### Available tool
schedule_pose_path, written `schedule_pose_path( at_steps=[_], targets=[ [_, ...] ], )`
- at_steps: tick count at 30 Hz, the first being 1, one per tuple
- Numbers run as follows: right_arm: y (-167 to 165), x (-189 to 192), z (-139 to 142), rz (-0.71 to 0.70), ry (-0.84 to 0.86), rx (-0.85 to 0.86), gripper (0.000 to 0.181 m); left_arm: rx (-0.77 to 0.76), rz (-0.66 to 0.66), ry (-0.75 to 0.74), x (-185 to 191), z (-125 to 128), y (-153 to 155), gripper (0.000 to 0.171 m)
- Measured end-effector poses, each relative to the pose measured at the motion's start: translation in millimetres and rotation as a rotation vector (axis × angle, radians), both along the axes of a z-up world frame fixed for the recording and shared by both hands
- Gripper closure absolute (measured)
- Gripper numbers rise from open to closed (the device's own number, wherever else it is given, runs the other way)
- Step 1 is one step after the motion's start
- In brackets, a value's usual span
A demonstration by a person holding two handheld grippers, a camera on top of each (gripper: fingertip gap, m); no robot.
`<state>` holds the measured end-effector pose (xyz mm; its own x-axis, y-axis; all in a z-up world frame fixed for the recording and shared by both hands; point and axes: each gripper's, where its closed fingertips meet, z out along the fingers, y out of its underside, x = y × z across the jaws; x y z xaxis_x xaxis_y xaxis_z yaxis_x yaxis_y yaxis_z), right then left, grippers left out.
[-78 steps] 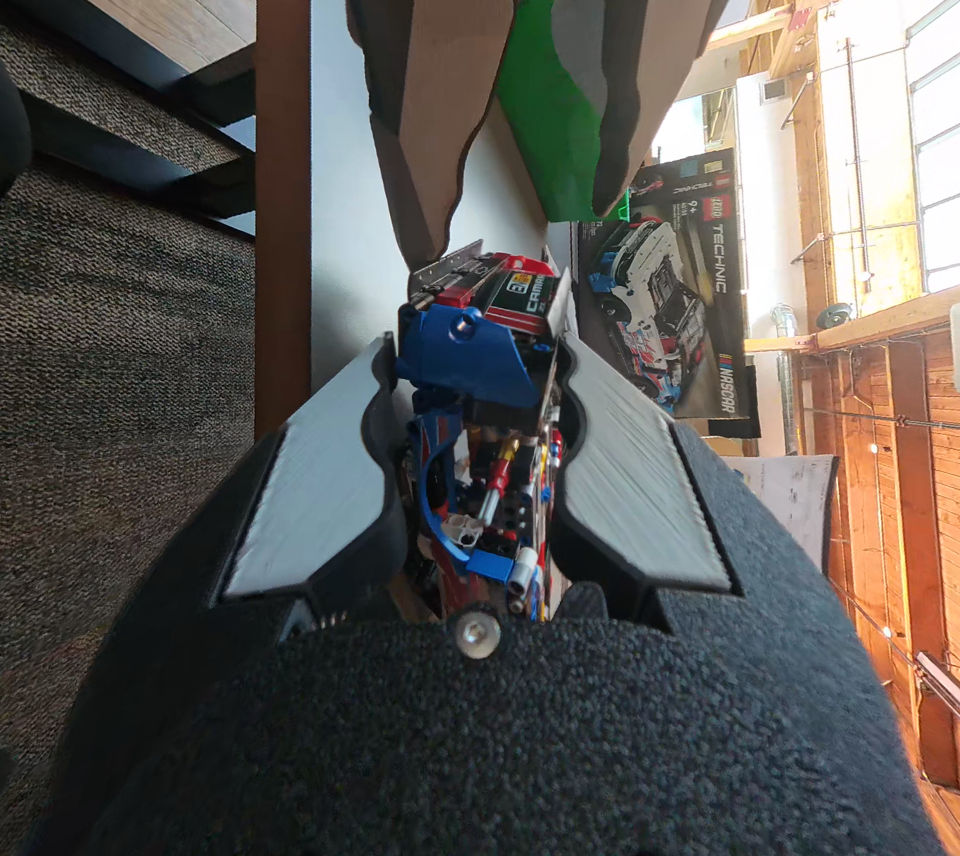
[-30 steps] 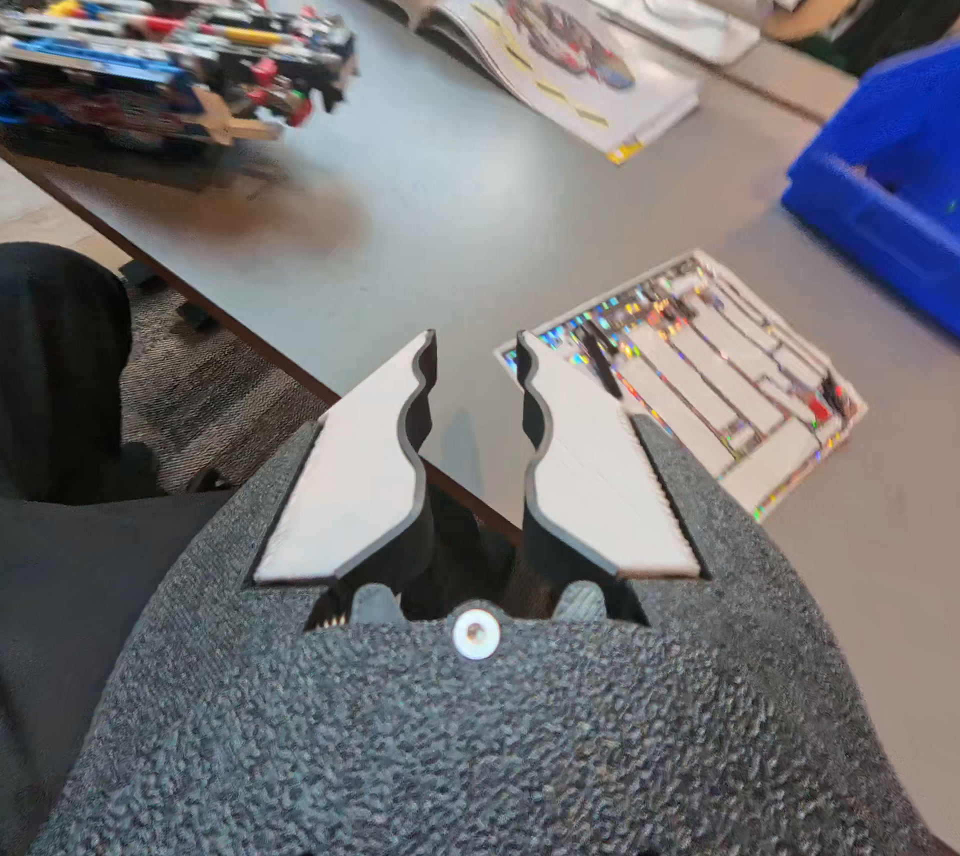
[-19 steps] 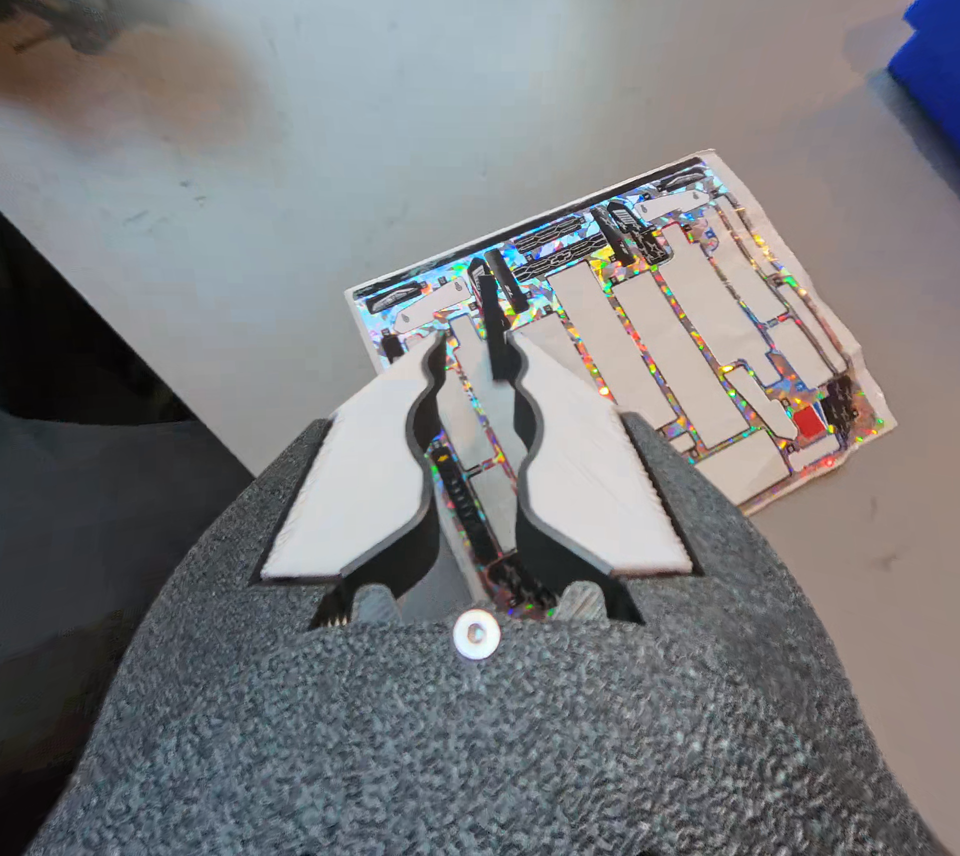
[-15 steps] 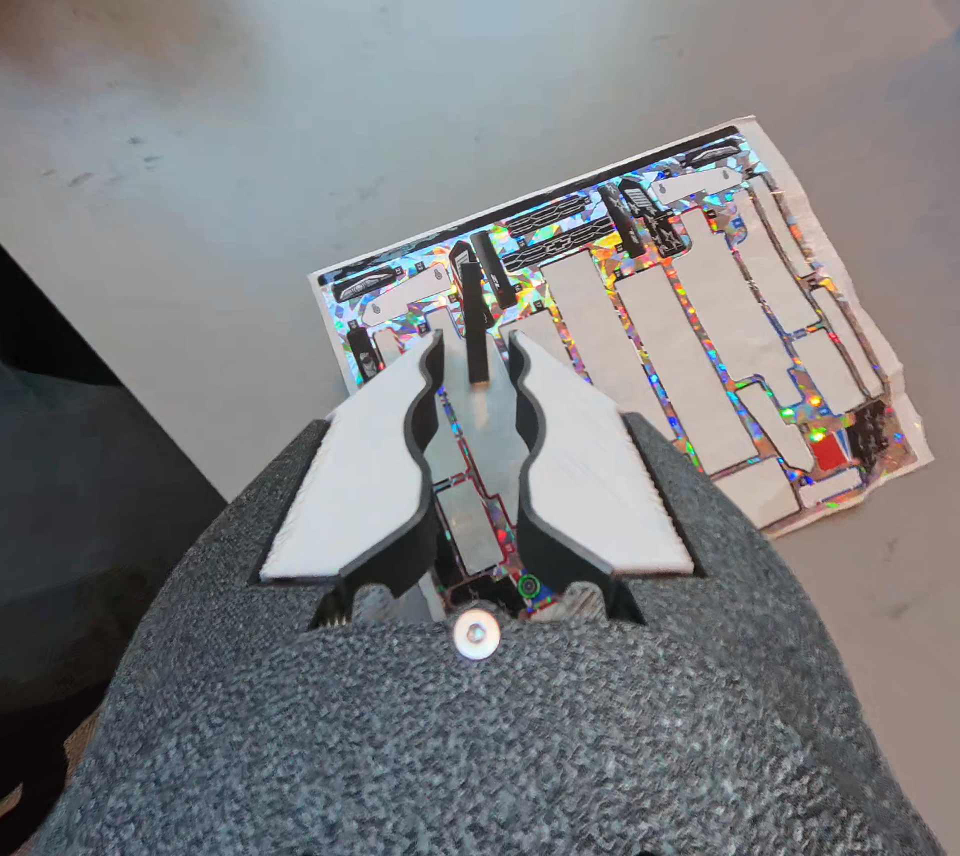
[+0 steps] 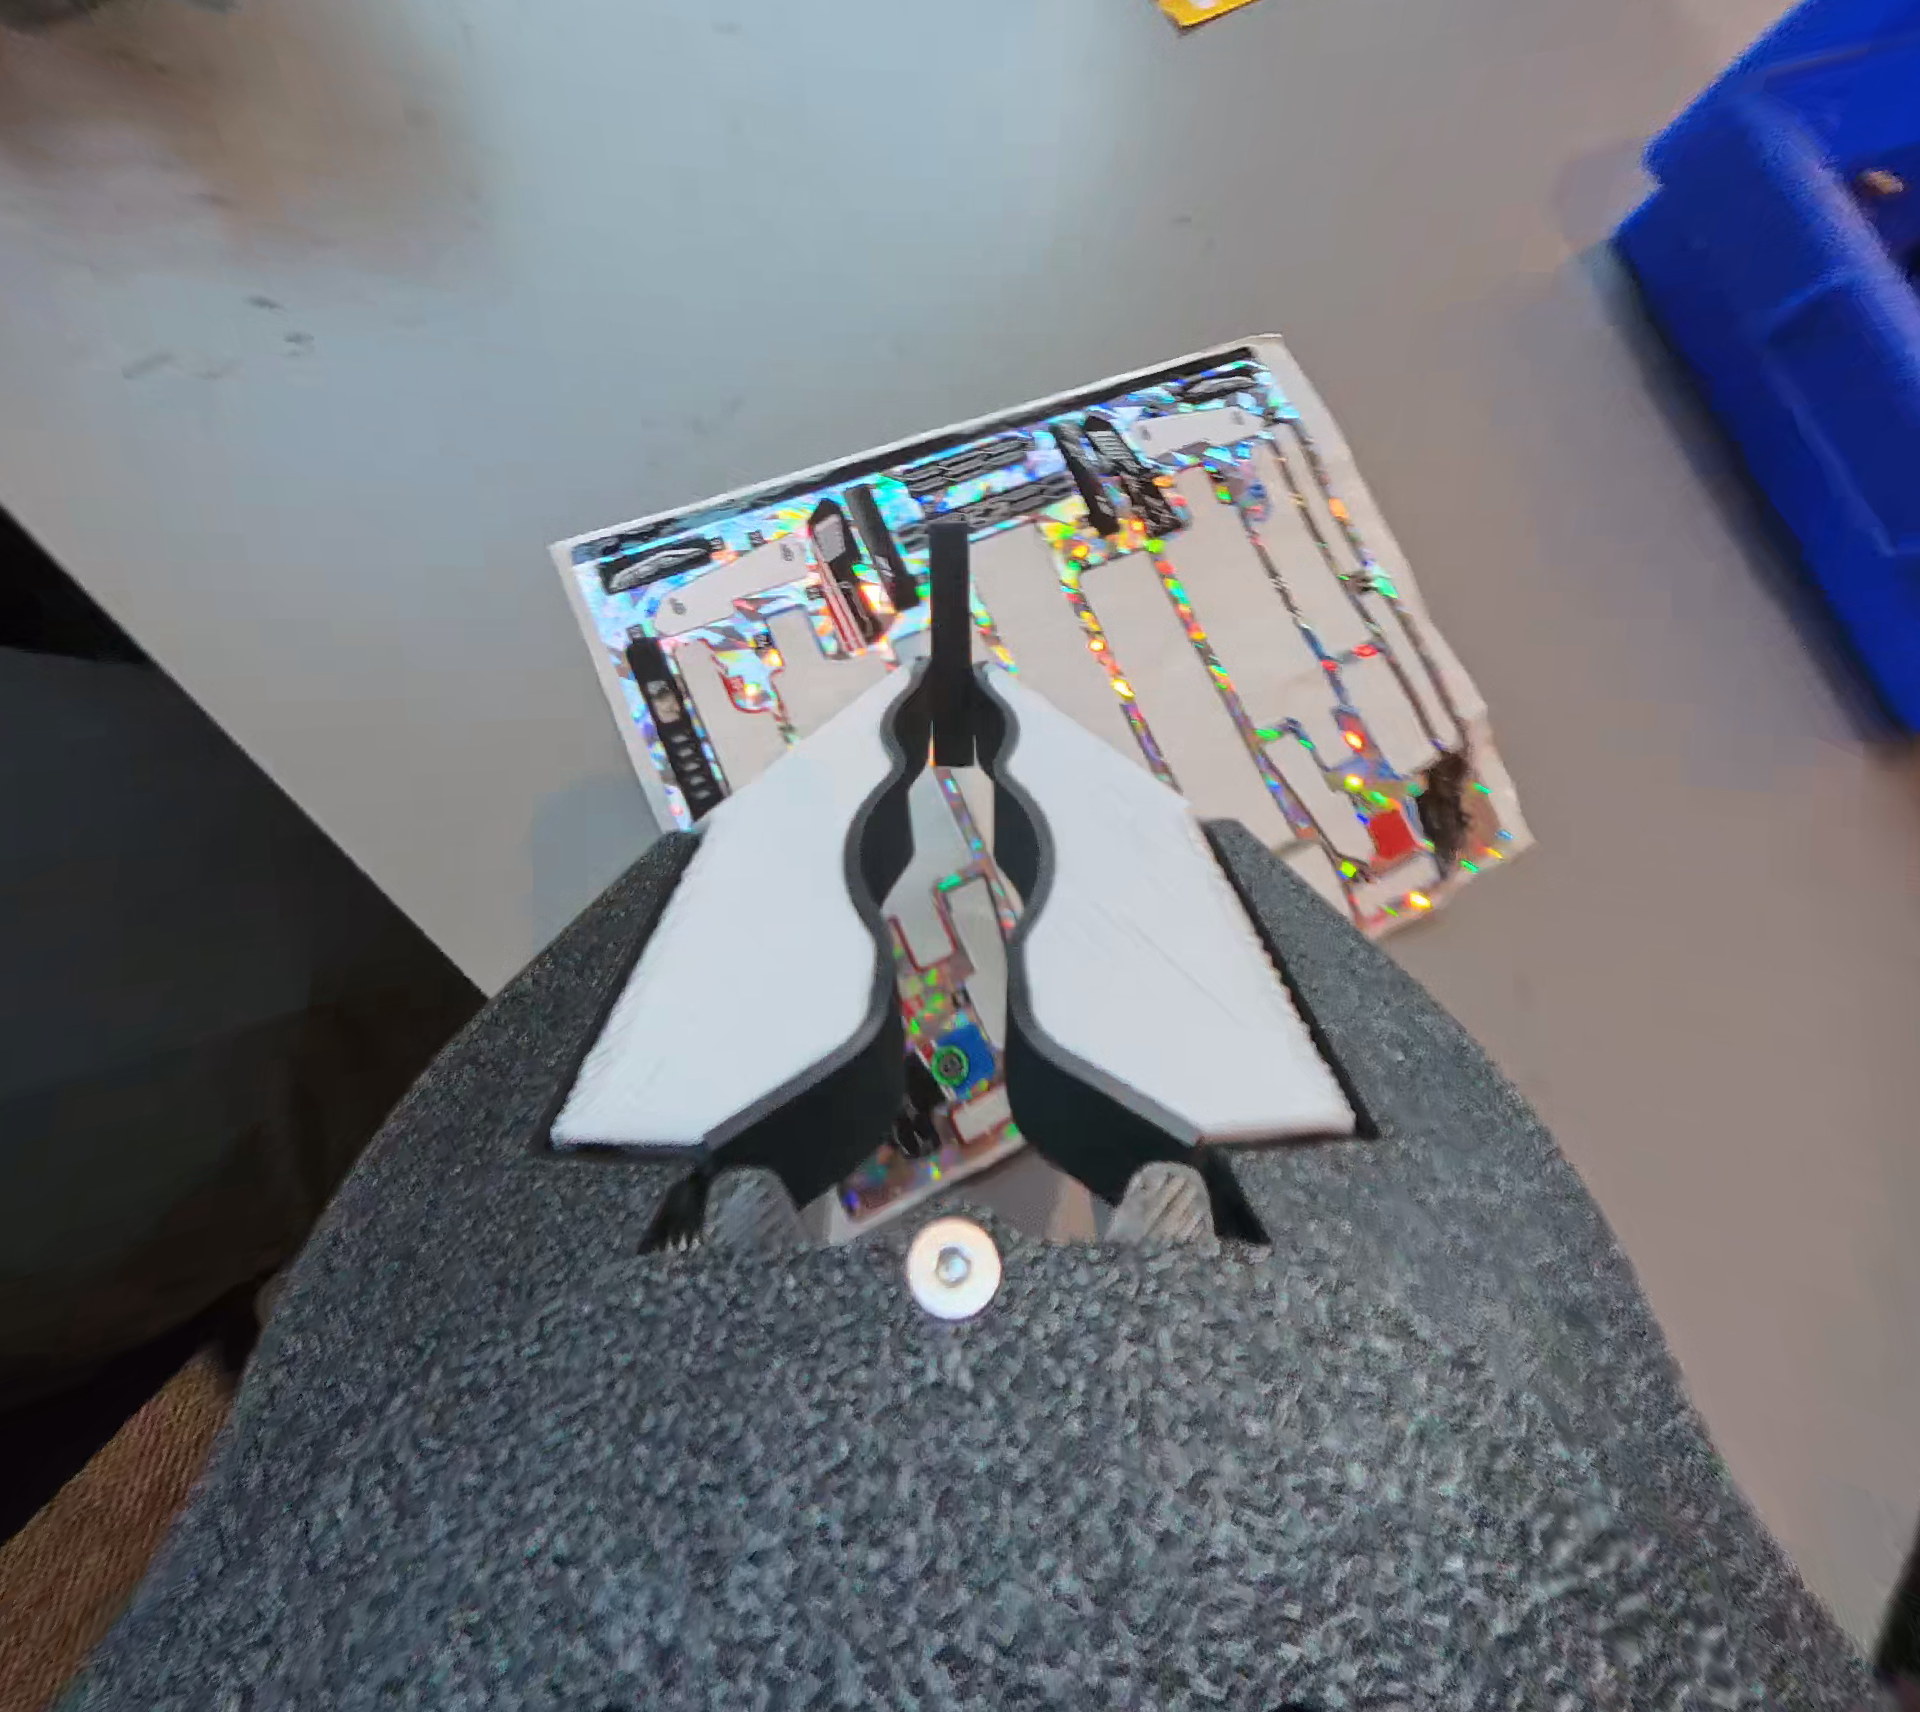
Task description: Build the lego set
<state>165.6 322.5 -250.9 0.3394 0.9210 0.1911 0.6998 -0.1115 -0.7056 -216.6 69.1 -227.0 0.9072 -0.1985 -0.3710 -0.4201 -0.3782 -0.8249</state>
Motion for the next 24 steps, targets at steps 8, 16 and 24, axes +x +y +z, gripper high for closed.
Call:
schedule_pose_path(
  at_steps=[8,16,24],
  targets=[
    [-31.7,-4.8,34.9,-0.025,0.148,0.05,0.175,0.012,0.004,-0.085,1.4,5.0,-26.7,0.103],
    [-86.0,-105.4,72.7,0.201,0.275,0.216,0.175,0.008,0.05,-0.3,-22.3,19.2,-43.3,0.107],
    [-159.1,-212.2,103.1,0.503,0.213,0.65,0.175,-0.039,-0.148,-0.403,17.2,49.2,-19.9,0.125]
  ],
)
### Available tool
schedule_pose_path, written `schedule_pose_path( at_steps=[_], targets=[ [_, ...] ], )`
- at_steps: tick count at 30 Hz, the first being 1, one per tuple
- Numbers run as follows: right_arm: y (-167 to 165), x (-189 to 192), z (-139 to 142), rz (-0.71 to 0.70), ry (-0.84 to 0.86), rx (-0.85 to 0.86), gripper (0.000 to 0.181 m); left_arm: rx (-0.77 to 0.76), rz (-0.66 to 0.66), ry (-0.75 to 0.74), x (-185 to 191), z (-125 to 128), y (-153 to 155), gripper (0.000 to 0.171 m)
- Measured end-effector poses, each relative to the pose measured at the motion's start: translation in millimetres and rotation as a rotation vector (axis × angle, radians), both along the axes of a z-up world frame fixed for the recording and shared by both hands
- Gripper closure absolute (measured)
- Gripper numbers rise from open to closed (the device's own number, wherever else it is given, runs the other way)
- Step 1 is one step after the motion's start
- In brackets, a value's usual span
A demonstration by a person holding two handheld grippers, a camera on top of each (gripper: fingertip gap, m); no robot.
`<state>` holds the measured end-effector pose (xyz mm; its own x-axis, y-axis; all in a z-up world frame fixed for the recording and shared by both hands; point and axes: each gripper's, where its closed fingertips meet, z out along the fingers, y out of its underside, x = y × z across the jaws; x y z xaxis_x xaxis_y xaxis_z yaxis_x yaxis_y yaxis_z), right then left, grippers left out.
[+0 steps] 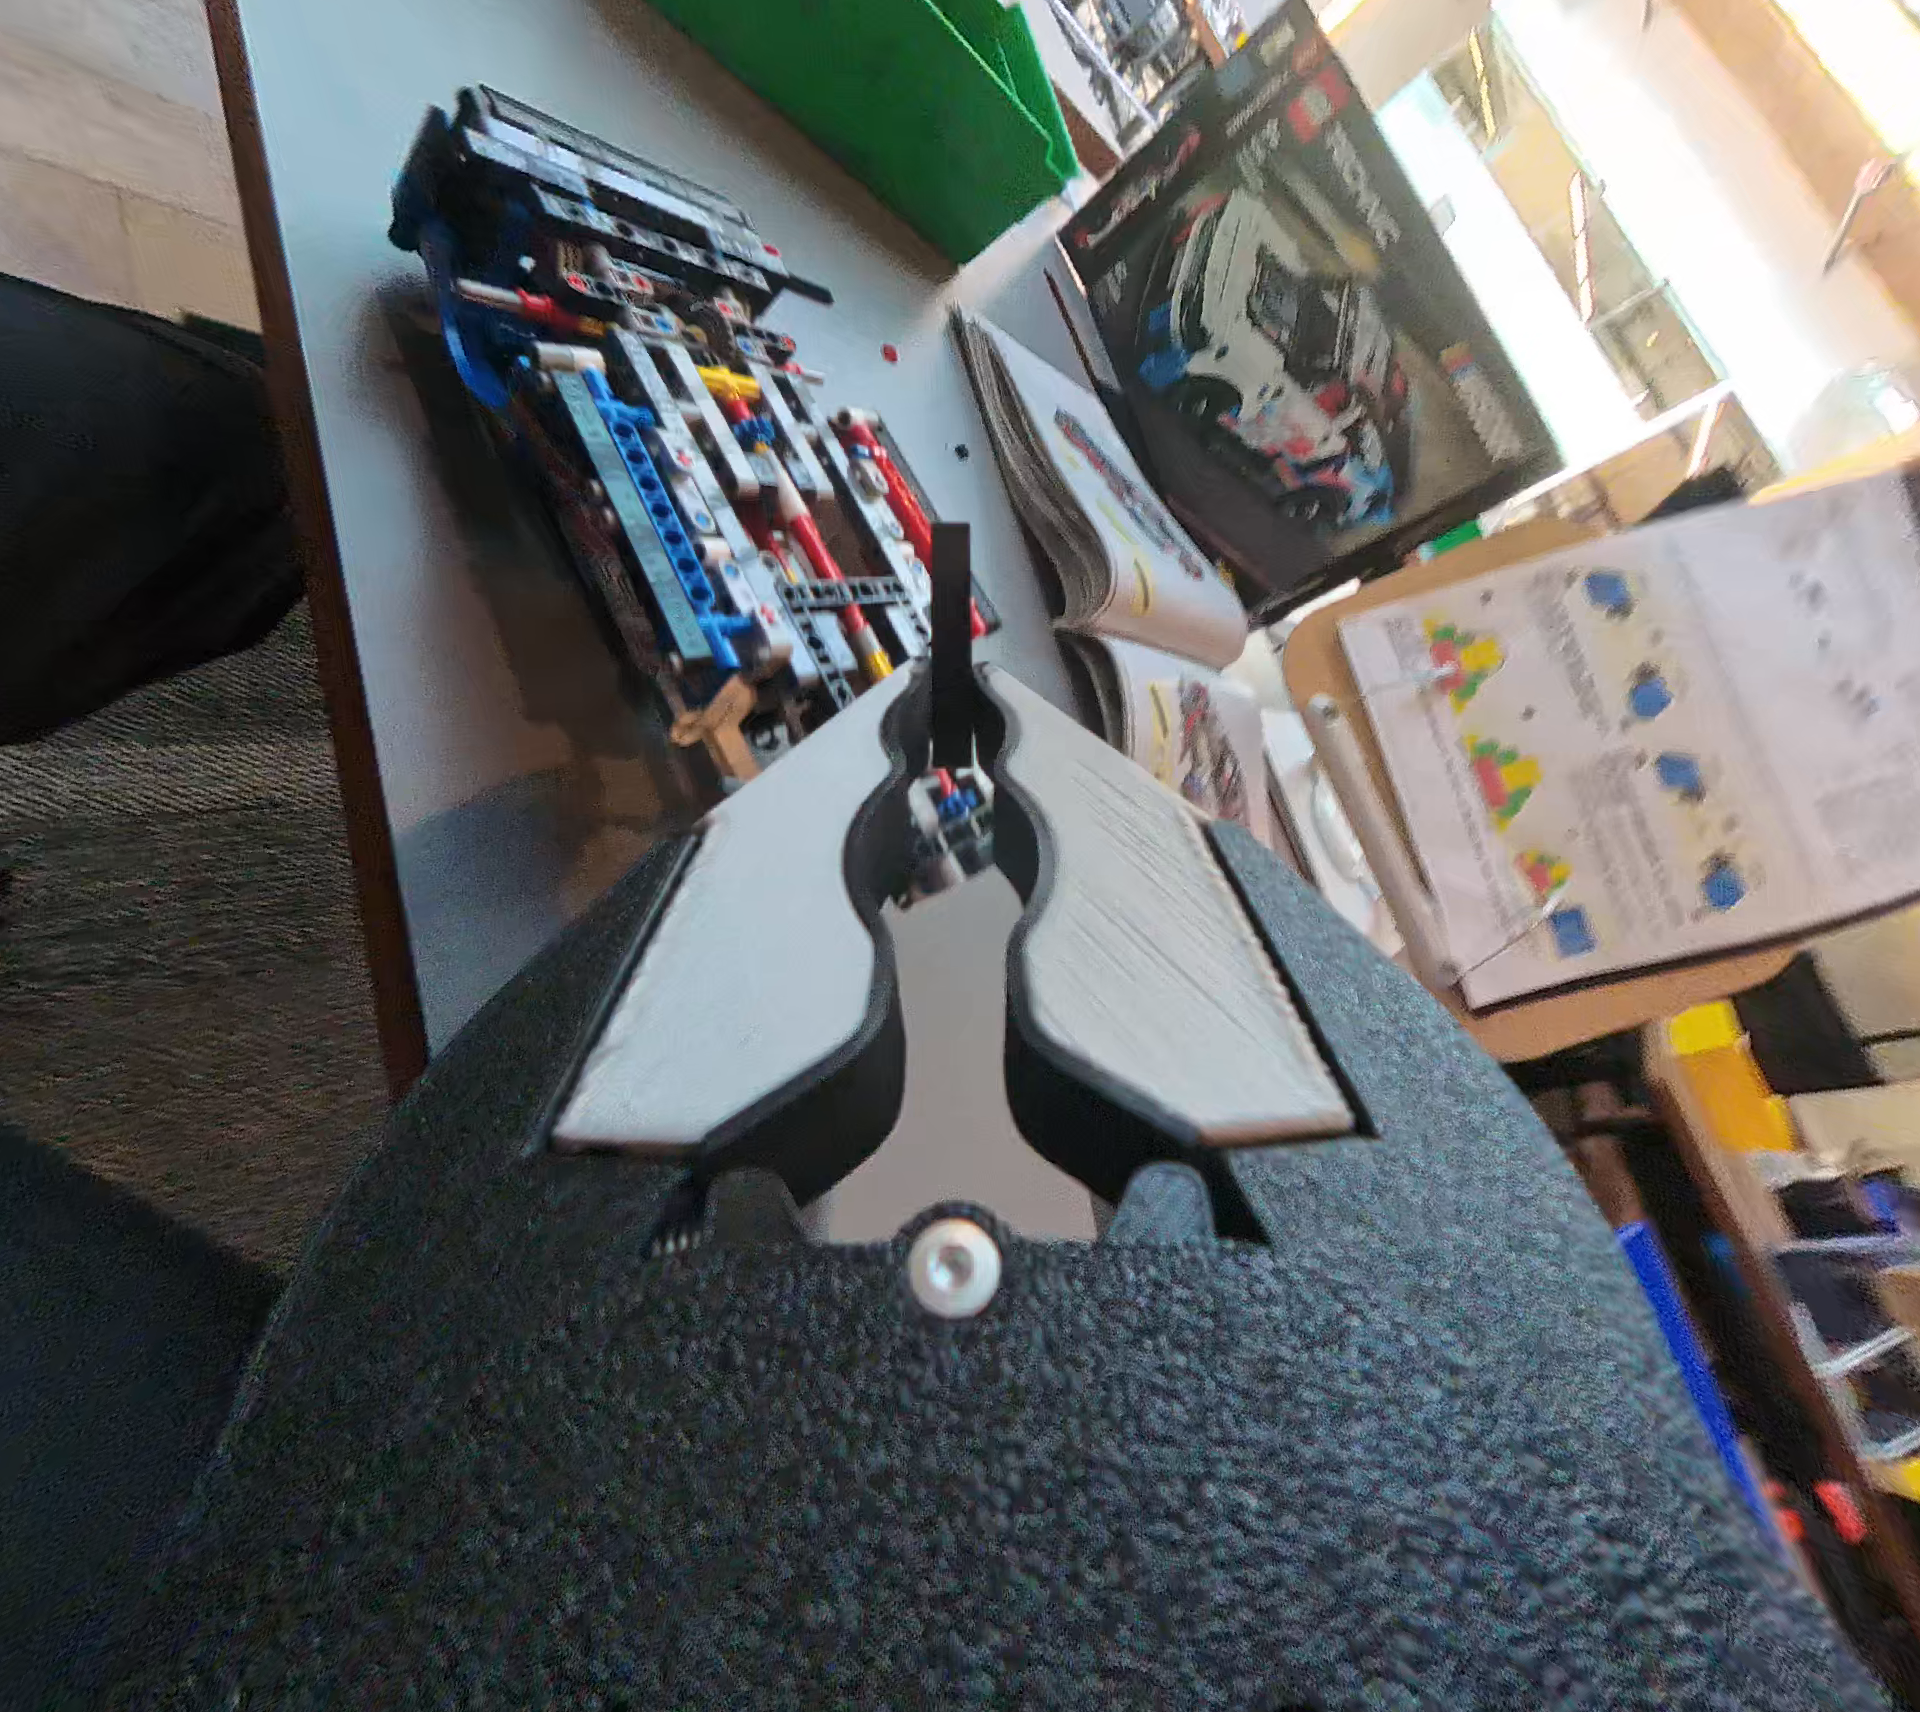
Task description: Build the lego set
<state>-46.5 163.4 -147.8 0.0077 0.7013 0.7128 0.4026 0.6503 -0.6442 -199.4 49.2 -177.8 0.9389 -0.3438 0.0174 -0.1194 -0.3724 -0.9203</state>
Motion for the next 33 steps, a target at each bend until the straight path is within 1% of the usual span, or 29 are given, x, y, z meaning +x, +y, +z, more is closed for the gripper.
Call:
schedule_pose_path(
  at_steps=[4,6,9,11,13,15,18,20,22,24,28,30,33],
  targets=[
    [-24.4,-29.3,5.5,0.082,-0.013,0.154,0.175,-0.008,-0.126,-0.009,42.4,7.5,23.8,0.125],
    [-30.1,-37.2,3.3,0.106,-0.015,0.189,0.175,-0.011,-0.15,-0.013,56.4,8.9,35.3,0.123],
    [-30.6,-40.1,0.8,0.113,0.002,0.205,0.176,0.005,-0.146,-0.054,69.6,14.0,49.4,0.121],
    [-28.7,-37.6,0.0,0.112,0.018,0.188,0.176,0.004,-0.153,-0.079,76.8,14.2,54.9,0.122],
    [-24.7,-33.5,2.1,0.109,0.047,0.186,0.176,-0.01,-0.143,-0.068,78.3,9.7,60.5,0.122],
    [-19.0,-29.3,2.5,0.102,0.063,0.178,0.176,-0.025,-0.146,-0.066,79.3,6.9,64.2,0.128],
    [-8.3,-24.4,2.9,0.084,0.079,0.182,0.175,-0.021,-0.179,-0.123,84.9,12.6,66.4,0.141],
    [0.5,-21.9,4.8,0.065,0.102,0.184,0.176,-0.012,-0.186,-0.145,85.1,15.5,68.0,0.14],
    [11.0,-19.9,7.8,0.045,0.125,0.169,0.175,0.004,-0.194,-0.145,81.2,19.0,67.5,0.131],
    [23.8,-18.2,14.1,0.021,0.154,0.123,0.175,0.049,-0.2,-0.159,71.5,28.0,65.2,0.129],
    [54.8,-18.7,32.1,-0.012,0.206,0.021,0.175,0.147,-0.173,-0.197,33.2,42.6,61.3,0.125],
    [73.6,-21.5,42.3,-0.039,0.236,-0.011,0.175,0.177,-0.138,-0.218,6.3,41.4,60.3,0.125],
    [99.9,-31.0,54.0,-0.069,0.254,-0.032,0.175,0.161,-0.095,-0.266,-28.4,28.2,59.7,0.126]
  ],
)
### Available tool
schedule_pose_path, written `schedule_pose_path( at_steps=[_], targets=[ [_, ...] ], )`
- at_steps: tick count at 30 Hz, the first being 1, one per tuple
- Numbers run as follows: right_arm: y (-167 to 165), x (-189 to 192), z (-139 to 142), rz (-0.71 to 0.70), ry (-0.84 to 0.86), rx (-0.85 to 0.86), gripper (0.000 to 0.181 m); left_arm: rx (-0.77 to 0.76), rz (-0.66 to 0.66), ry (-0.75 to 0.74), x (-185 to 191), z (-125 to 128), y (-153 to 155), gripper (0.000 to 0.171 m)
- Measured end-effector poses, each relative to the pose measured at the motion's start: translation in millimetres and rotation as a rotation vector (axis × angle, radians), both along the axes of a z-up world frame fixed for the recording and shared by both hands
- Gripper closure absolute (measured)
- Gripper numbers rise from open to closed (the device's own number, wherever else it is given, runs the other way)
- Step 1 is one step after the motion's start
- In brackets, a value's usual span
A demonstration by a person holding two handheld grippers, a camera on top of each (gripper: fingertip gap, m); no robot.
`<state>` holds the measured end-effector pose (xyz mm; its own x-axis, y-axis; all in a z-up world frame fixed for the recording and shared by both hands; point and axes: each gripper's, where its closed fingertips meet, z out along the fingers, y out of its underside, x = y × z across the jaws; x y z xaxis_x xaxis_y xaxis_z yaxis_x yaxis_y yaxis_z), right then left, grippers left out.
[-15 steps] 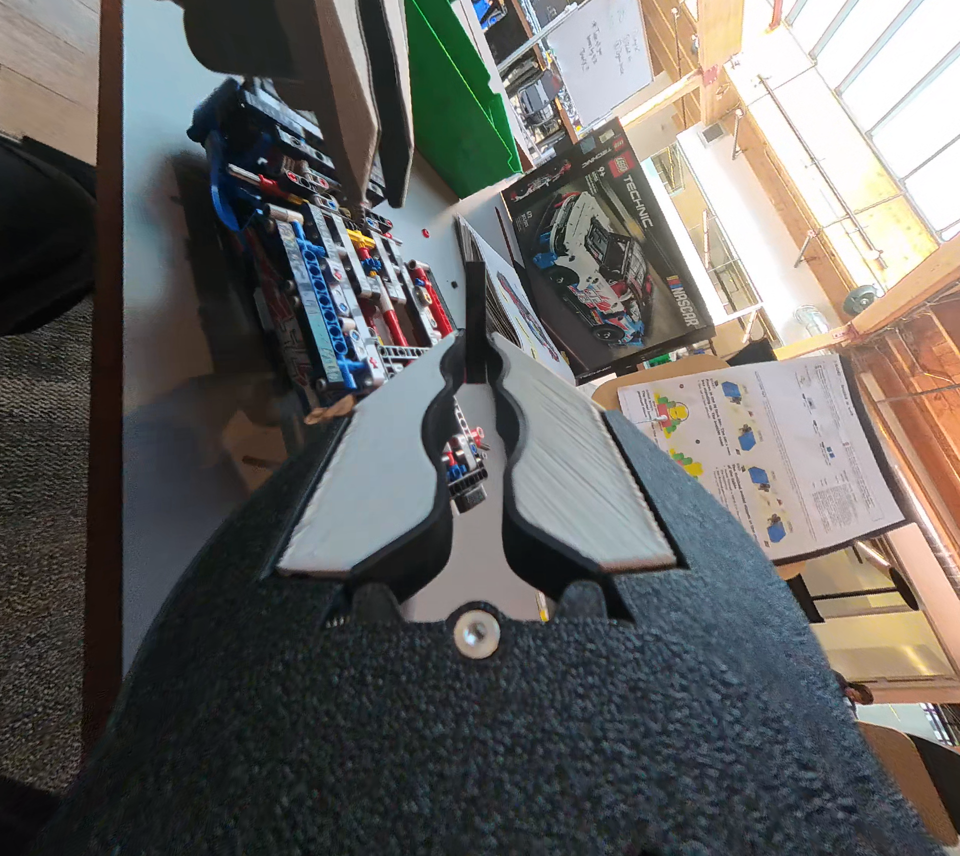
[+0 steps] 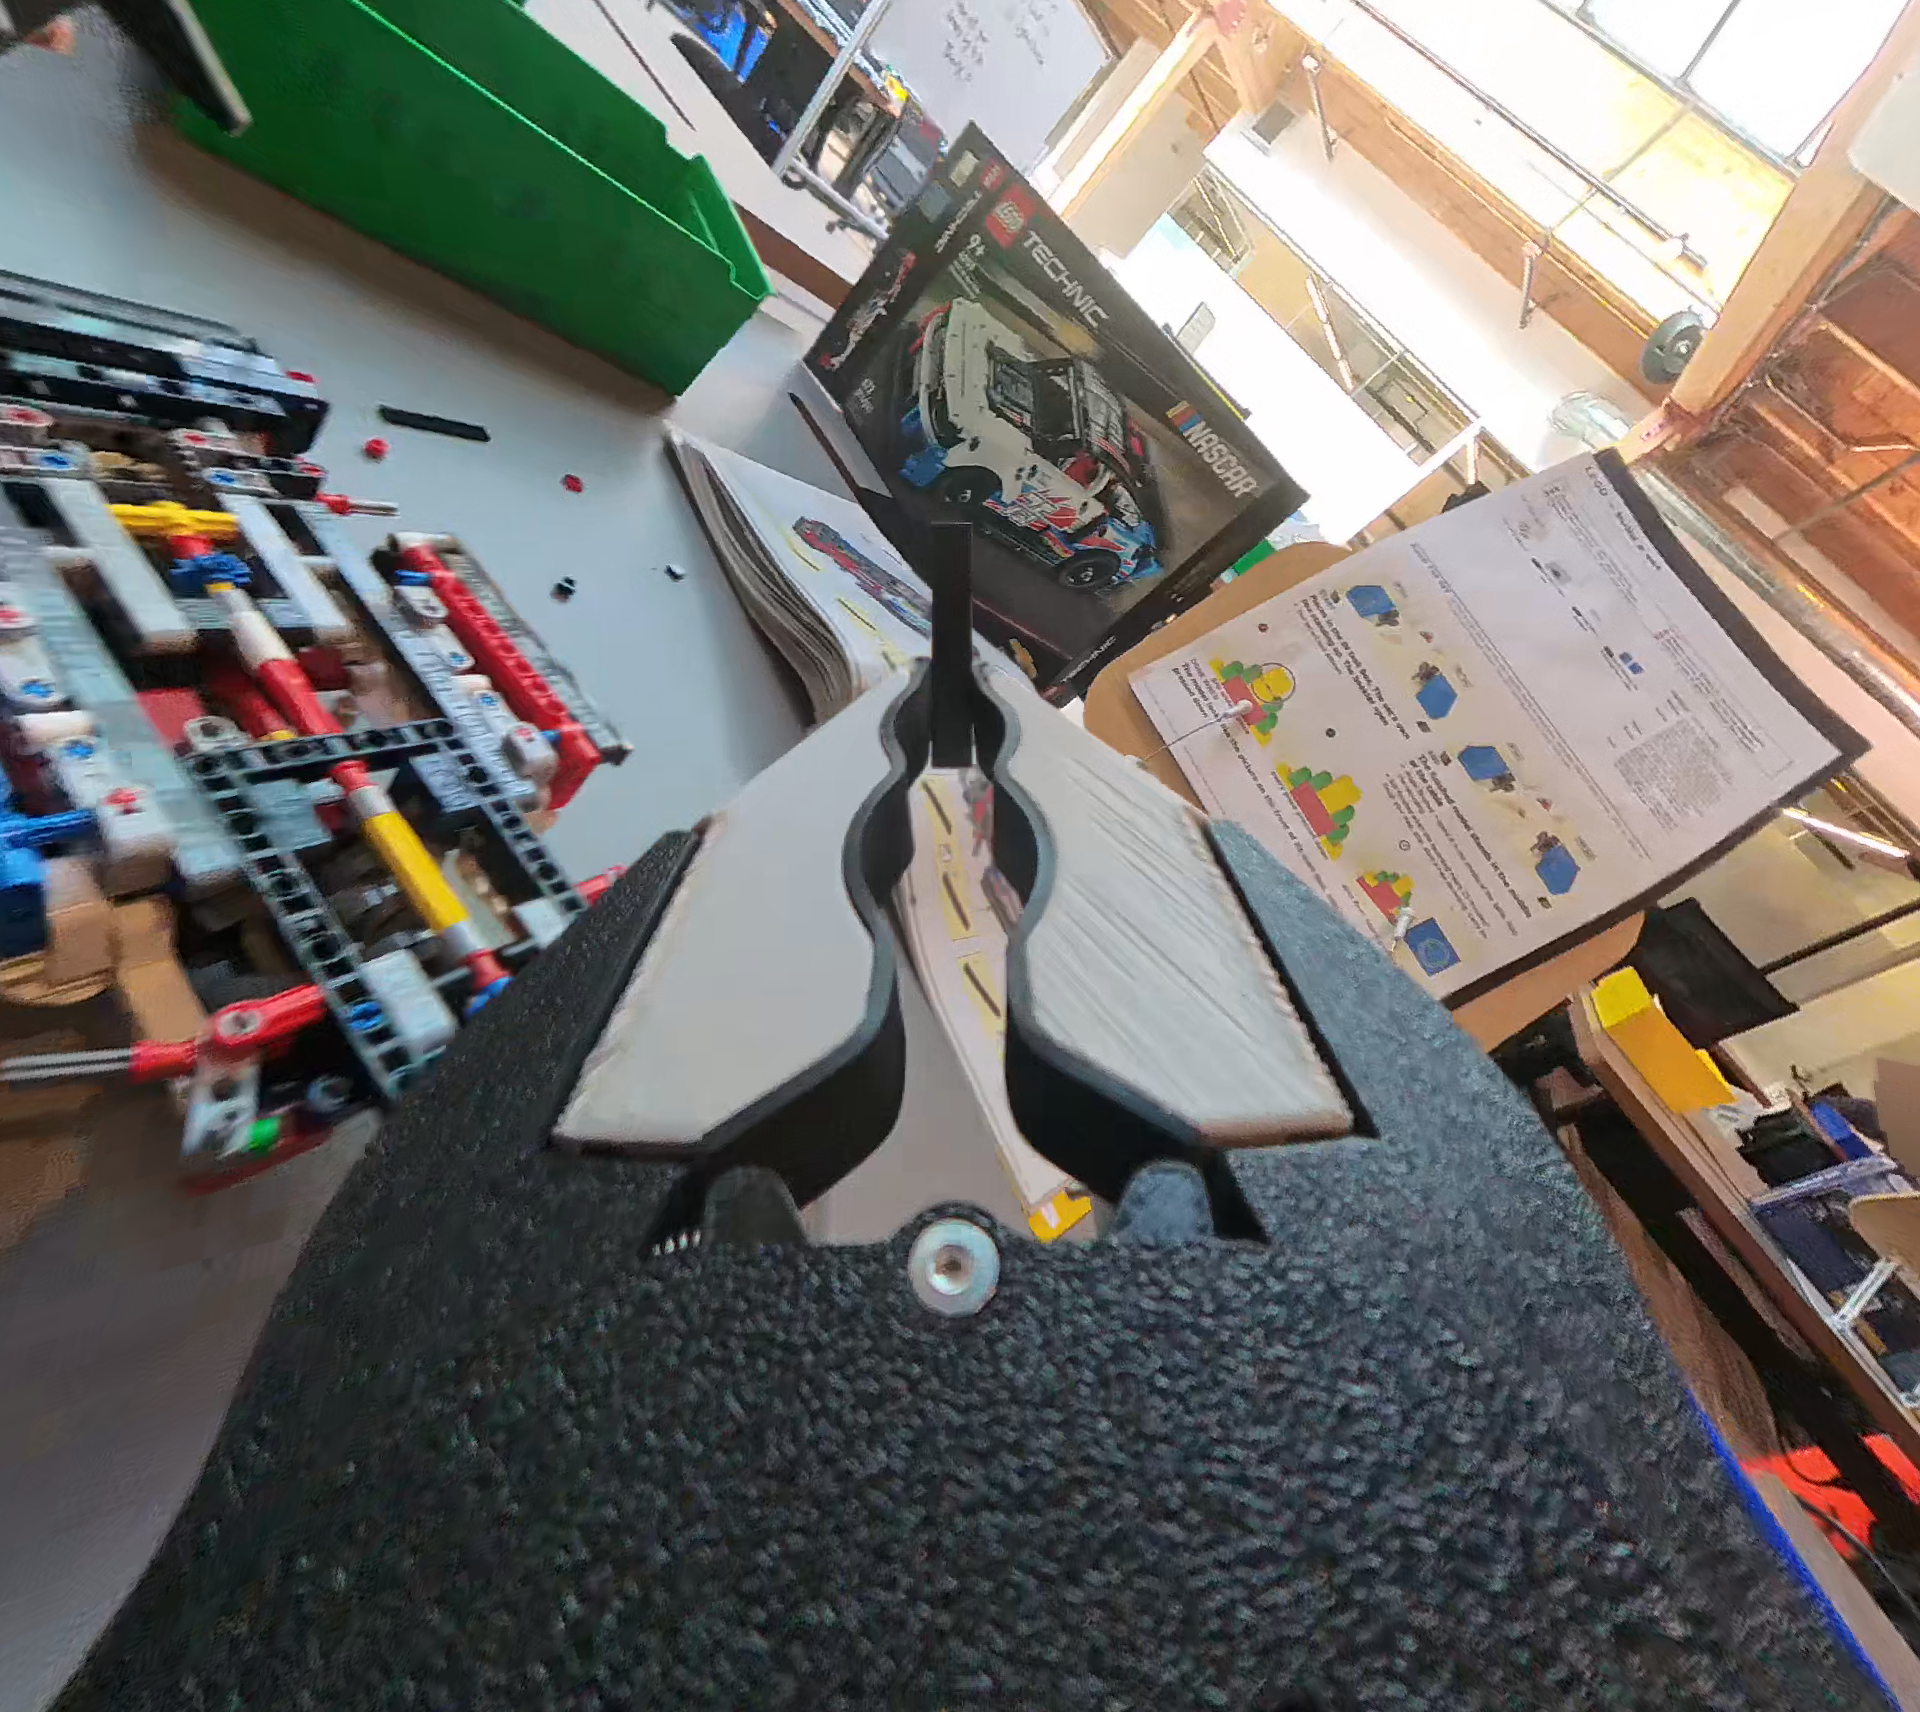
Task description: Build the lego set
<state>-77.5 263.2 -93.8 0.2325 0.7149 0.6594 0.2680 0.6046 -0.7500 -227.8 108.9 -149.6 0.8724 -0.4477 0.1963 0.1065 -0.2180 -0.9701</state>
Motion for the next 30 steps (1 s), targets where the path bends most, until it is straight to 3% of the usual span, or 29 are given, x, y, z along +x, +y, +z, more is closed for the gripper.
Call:
schedule_pose_path(
  at_steps=[5,12,17,24,30],
  targets=[
    [17.9,-27.3,7.9,-0.022,-0.074,0.035,0.175,-0.022,0.012,-0.086,-26.2,-8.1,3.5,0.132],
    [-27.4,-59.2,-7.3,0.075,-0.255,0.212,0.175,-0.068,-0.073,-0.069,-17.1,11.6,27.9,0.148],
    [-65.9,-66.3,-35.4,0.157,-0.314,0.286,0.175,-0.164,-0.151,-0.008,26.6,6.3,36.8,0.144],
    [-117.3,-49.5,-46.6,0.267,-0.293,0.328,0.175,-0.195,-0.208,0.092,85.6,4.7,28.5,0.143],
    [-147.6,-29.6,-53.0,0.307,-0.281,0.34,0.176,-0.199,-0.235,0.094,115.6,4.7,8.1,0.166]
  ],
)
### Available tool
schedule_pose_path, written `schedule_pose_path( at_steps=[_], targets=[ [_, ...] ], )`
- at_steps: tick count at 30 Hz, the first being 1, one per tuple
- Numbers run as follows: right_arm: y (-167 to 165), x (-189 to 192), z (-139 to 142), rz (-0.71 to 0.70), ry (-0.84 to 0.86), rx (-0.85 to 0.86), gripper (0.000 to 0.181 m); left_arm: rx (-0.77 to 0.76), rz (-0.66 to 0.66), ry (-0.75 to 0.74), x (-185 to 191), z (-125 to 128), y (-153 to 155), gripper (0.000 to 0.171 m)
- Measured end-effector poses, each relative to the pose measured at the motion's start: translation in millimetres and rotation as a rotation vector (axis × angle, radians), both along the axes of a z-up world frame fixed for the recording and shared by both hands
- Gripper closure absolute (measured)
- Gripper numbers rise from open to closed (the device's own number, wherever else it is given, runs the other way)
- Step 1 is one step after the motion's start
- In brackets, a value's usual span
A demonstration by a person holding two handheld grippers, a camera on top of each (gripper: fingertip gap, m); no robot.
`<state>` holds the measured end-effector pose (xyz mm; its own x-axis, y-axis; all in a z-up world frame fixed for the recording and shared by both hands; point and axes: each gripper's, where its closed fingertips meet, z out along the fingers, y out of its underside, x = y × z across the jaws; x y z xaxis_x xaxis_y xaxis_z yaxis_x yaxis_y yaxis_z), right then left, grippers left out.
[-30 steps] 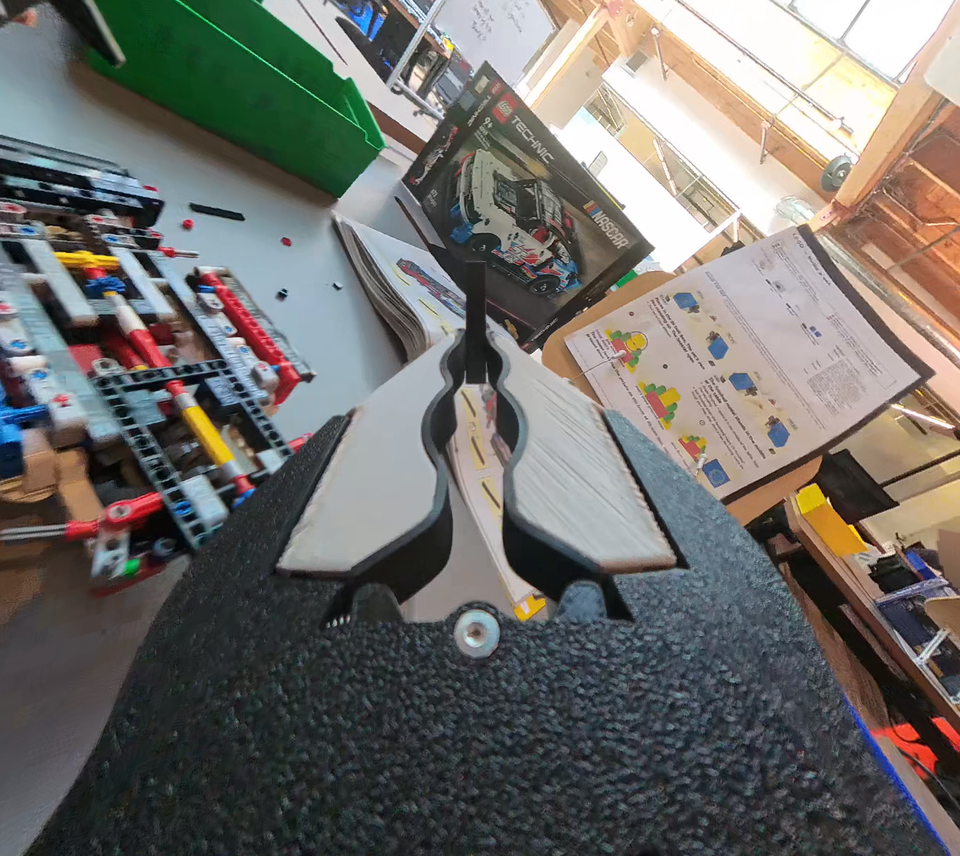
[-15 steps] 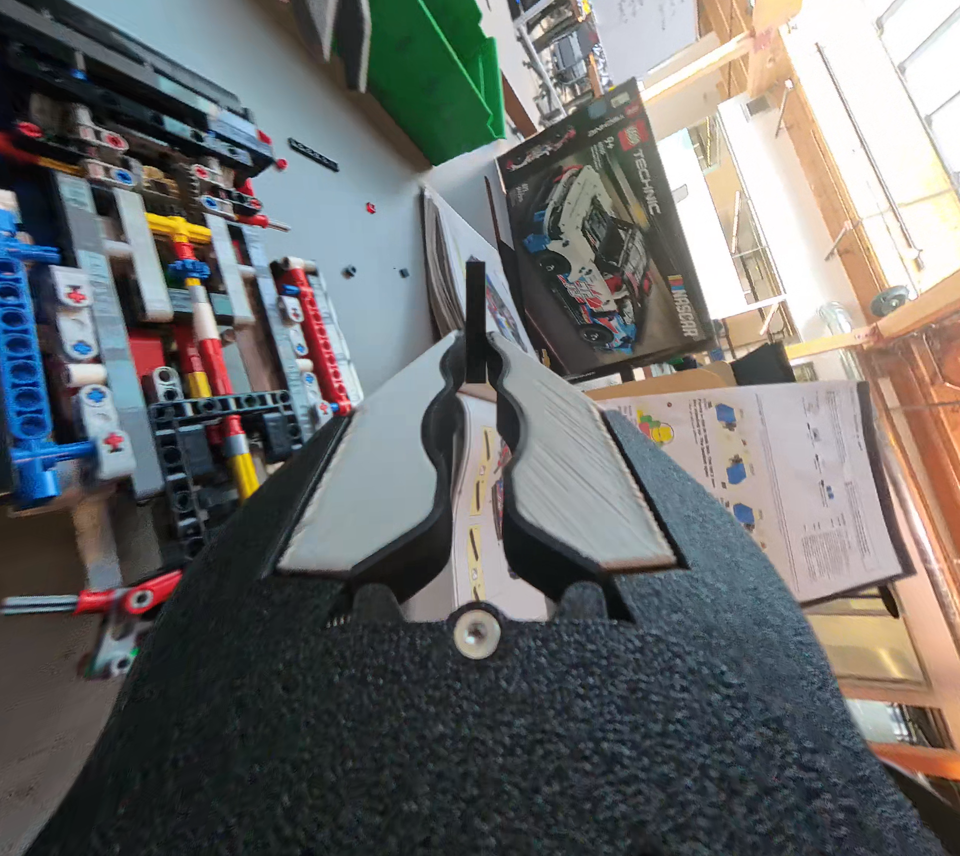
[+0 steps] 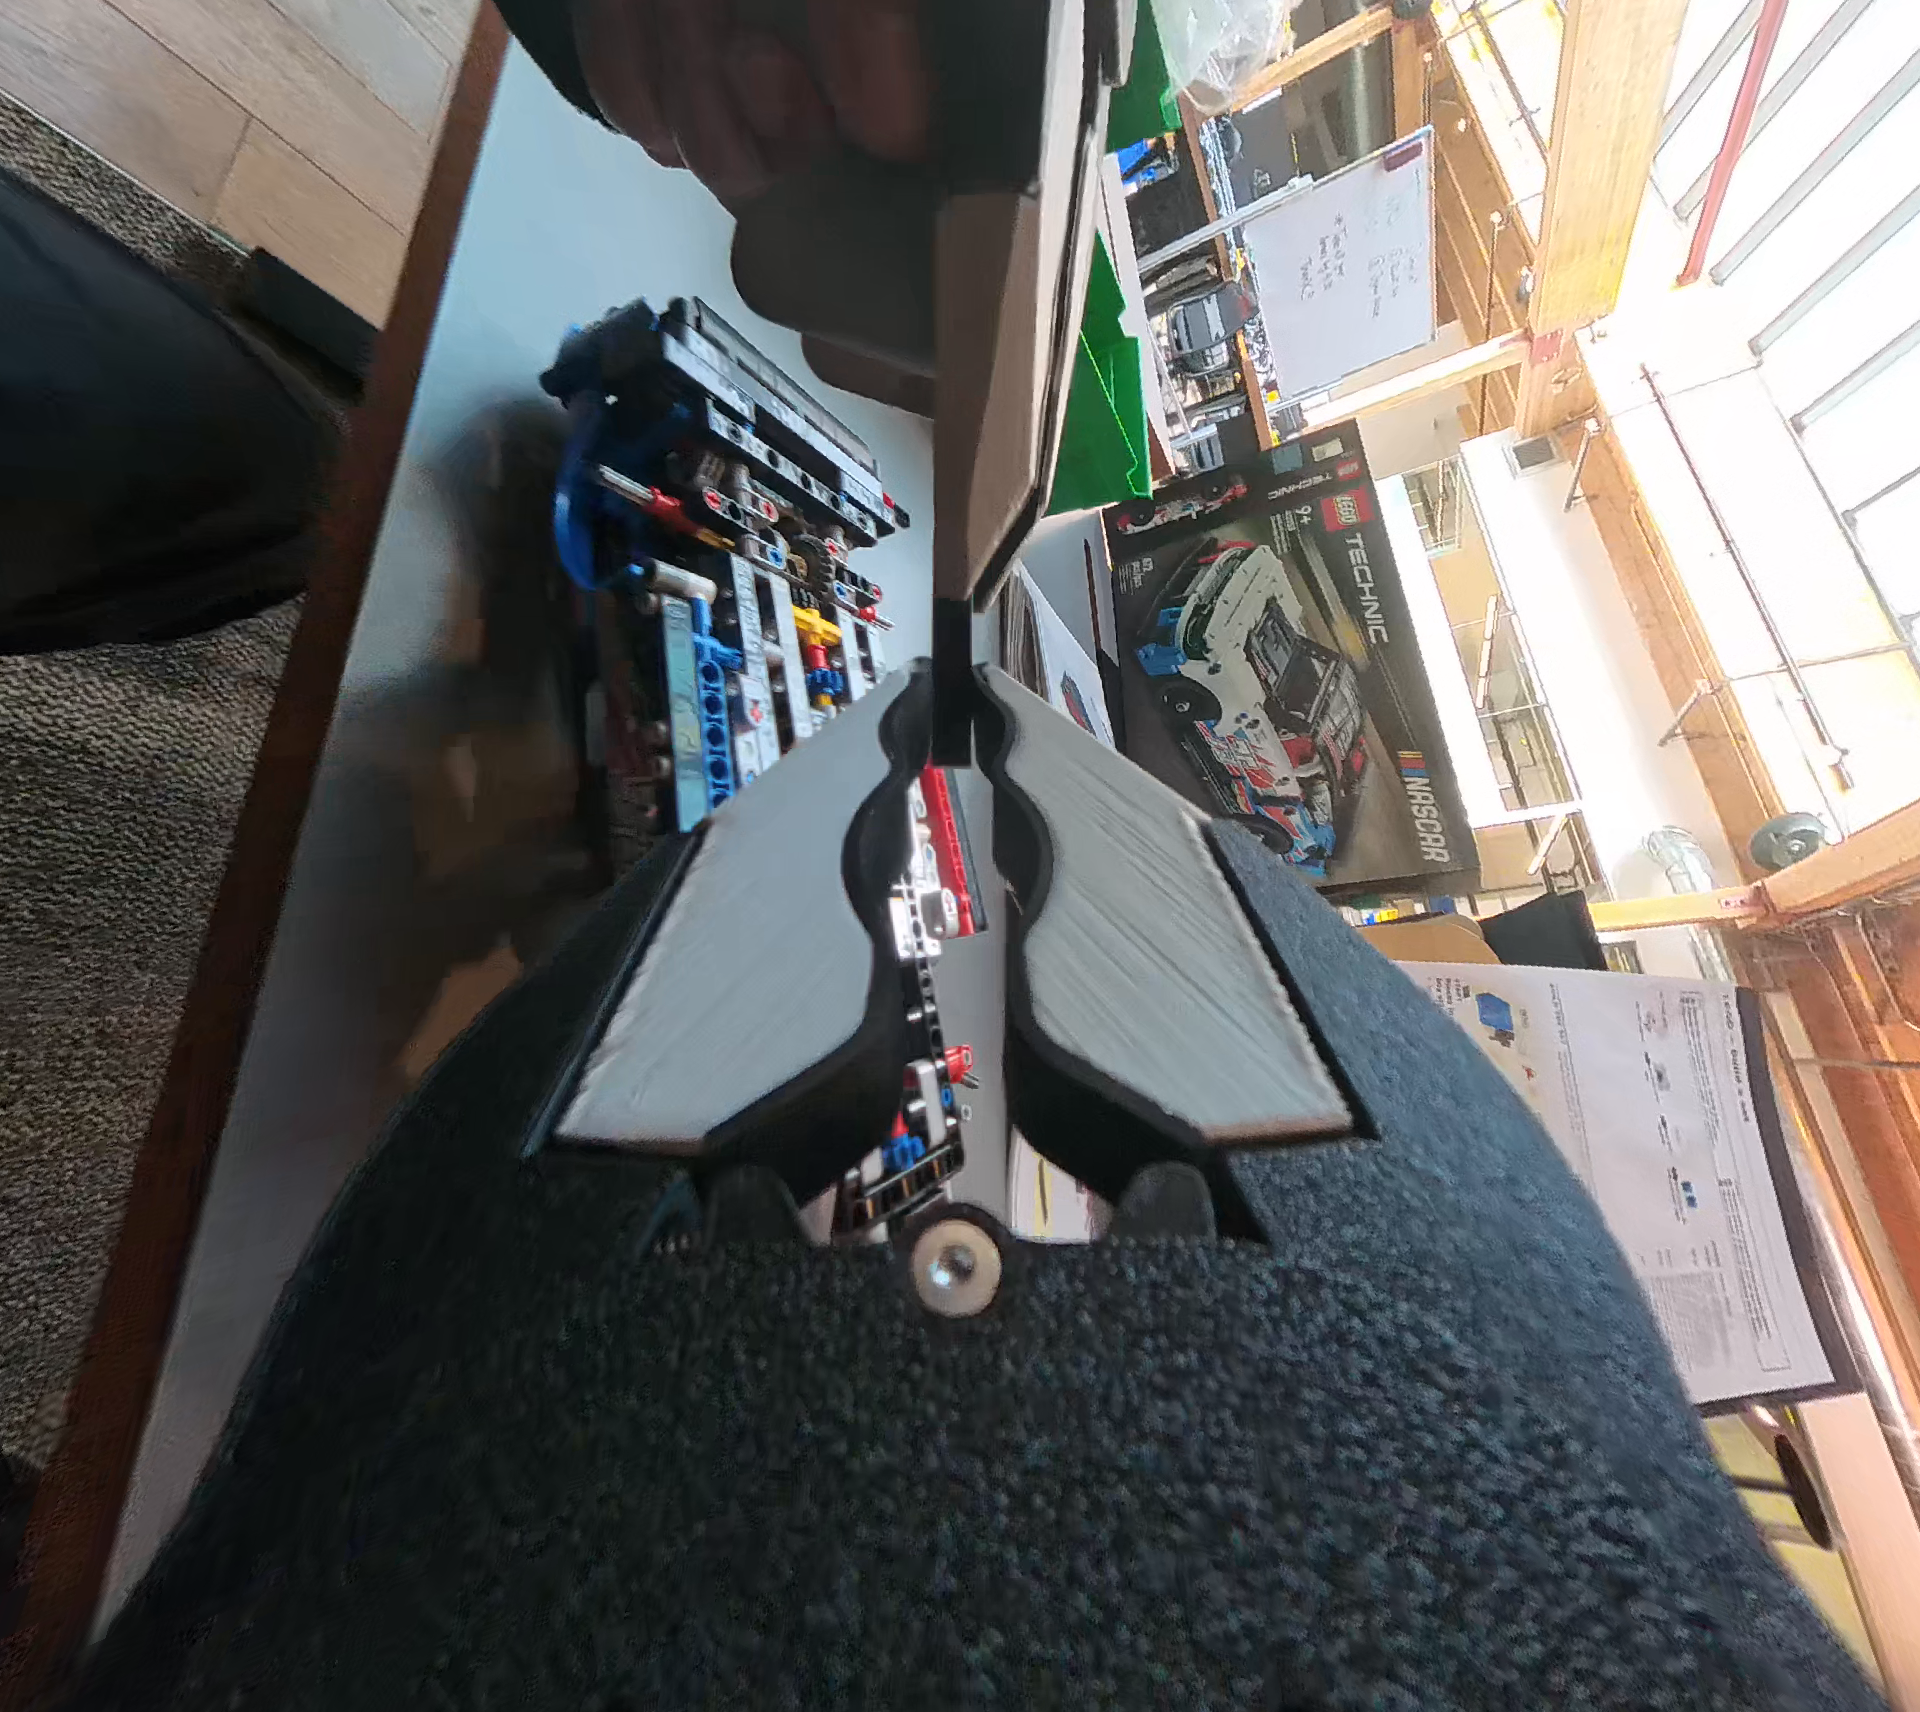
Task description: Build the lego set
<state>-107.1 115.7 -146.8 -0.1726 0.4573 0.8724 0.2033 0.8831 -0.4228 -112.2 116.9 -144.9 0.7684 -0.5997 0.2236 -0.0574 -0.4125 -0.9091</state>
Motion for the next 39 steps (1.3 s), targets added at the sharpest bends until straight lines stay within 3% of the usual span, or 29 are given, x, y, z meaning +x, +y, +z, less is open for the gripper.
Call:
schedule_pose_path(
  at_steps=[6,15,19,21,25,32,34,39],
  targets=[
    [-17.5,17.2,-15.3,-0.016,-0.018,-0.049,0.176,0.011,-0.043,0.019,22.5,-14.6,-24.8,0.171],
    [-31.2,24.1,-28.9,-0.038,-0.025,-0.041,0.175,0.0,-0.061,0.065,29.9,-30.6,-37.9,0.171],
    [-33.8,24.6,-35.4,-0.02,-0.043,-0.211,0.178,0.055,-0.059,0.174,23.1,-43.4,-36.6,0.171],
    [-32.7,25.8,-32.6,0.0,-0.058,-0.362,0.166,0.093,-0.058,0.232,18.9,-48.4,-36.2,0.171],
    [-25.6,26.8,-28.1,0.03,-0.129,-0.539,0.163,0.185,-0.086,0.365,15.7,-52.9,-36.7,0.171],
    [-34.6,18.6,-50.8,0.06,-0.304,-0.478,0.172,0.248,-0.139,0.432,15.9,-50.1,-37.4,0.171],
    [-35.6,15.4,-52.4,0.065,-0.306,-0.48,0.181,0.256,-0.152,0.455,14.2,-52.3,-38.0,0.171],
    [-35.3,12.0,-51.7,0.07,-0.308,-0.477,0.181,0.265,-0.171,0.438,11.5,-53.2,-39.6,0.171]
  ],
)
